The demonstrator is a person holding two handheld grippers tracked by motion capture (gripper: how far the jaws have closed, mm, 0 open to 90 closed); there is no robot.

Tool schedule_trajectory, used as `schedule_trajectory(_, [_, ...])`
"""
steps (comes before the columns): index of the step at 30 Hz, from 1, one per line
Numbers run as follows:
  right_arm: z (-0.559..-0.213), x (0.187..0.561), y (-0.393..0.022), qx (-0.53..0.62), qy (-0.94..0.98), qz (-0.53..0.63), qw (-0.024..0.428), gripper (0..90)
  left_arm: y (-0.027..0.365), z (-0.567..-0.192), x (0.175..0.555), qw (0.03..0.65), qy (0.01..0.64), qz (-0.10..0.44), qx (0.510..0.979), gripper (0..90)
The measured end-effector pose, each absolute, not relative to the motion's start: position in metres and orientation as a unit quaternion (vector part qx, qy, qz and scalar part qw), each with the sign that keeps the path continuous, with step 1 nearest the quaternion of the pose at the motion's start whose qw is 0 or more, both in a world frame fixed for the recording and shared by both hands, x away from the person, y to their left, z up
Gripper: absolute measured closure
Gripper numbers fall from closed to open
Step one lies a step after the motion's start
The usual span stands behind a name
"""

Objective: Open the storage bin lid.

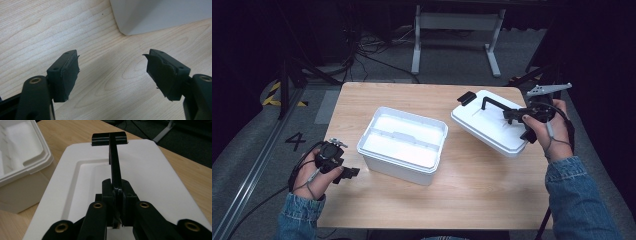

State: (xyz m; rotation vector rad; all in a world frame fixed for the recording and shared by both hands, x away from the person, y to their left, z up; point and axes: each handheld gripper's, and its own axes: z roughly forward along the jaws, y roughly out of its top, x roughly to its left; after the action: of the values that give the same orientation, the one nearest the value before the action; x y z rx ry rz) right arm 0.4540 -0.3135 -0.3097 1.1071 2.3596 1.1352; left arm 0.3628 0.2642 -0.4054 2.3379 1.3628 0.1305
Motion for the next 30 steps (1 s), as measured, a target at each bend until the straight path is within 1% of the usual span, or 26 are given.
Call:
schedule_trajectory(17, [-0.371, 0.458, -0.315, 0.393, 0.831, 0.37, 0.134, 84.5, 0.264, -0.407, 0.363, 0.212, 0.492, 0.046, 0.843, 26.8])
schedule_trajectory(24, [-0.391, 0.458, -0.316, 0.399, 0.829, 0.371, 0.125, 84.4, 0.264, -0.407, 0.363, 0.212, 0.491, 0.044, 0.844, 26.7])
schedule_trajectory(30, [-0.402, 0.458, -0.32, 0.406, 0.825, 0.376, 0.113, 84.4, 0.263, -0.407, 0.363, 0.212, 0.491, 0.045, 0.844, 26.8])
